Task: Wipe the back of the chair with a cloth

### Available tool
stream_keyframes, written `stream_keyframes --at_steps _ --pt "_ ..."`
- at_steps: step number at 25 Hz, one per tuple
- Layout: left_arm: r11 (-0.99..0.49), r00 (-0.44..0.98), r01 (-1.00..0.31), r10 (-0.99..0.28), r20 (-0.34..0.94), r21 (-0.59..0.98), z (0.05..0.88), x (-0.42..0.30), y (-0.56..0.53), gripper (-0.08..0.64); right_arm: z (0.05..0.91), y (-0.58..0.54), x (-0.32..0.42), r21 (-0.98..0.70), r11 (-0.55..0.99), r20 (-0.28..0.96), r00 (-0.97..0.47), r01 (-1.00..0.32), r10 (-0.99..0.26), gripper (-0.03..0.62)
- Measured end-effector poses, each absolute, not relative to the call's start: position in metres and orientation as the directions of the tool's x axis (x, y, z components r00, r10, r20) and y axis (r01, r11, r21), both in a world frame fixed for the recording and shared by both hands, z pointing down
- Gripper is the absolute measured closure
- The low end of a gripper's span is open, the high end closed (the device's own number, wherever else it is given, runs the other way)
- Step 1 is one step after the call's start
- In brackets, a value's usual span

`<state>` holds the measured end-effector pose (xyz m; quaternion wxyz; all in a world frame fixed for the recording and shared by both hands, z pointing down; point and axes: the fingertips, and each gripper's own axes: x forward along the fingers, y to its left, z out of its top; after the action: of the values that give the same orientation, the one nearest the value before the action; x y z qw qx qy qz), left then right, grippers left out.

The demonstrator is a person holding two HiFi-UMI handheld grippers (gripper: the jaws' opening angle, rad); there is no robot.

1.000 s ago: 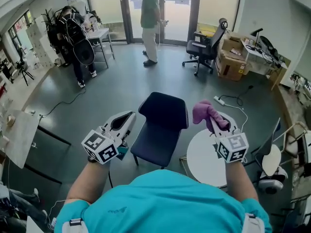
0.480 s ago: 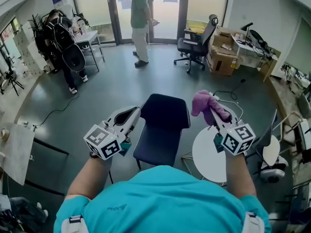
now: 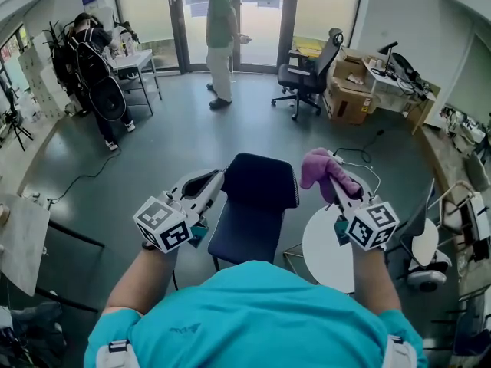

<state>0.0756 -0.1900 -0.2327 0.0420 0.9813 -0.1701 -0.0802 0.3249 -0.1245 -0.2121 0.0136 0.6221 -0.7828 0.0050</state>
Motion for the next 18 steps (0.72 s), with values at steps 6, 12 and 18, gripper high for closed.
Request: stream_keyframes --at_steps 6,12,18 --pt "-0.938 0.931 -0.324 -0.34 -0.137 0.121 -0.2304 0.0811 -0.1981 0.557 -0.21 -0.1303 0.3272 0.017 0.234 0.034 -0.233 -0.972 -0.972 0.541" --pt "-0.939 0.933 -0.323 -0.337 -0.128 0.117 -0.2287 0.0845 -0.1972 0.557 -0.2126 -0.1317 0.3281 0.032 0.239 0.03 -0.239 -0.97 -0.971 0.543" --pt "-0.937 0.93 -0.329 -0.343 -0.132 0.12 -0.2303 0.0796 -0.1998 0.557 -0.2136 -0.1347 0.3239 0.039 0.247 0.031 -0.246 -0.968 -0.969 0.543"
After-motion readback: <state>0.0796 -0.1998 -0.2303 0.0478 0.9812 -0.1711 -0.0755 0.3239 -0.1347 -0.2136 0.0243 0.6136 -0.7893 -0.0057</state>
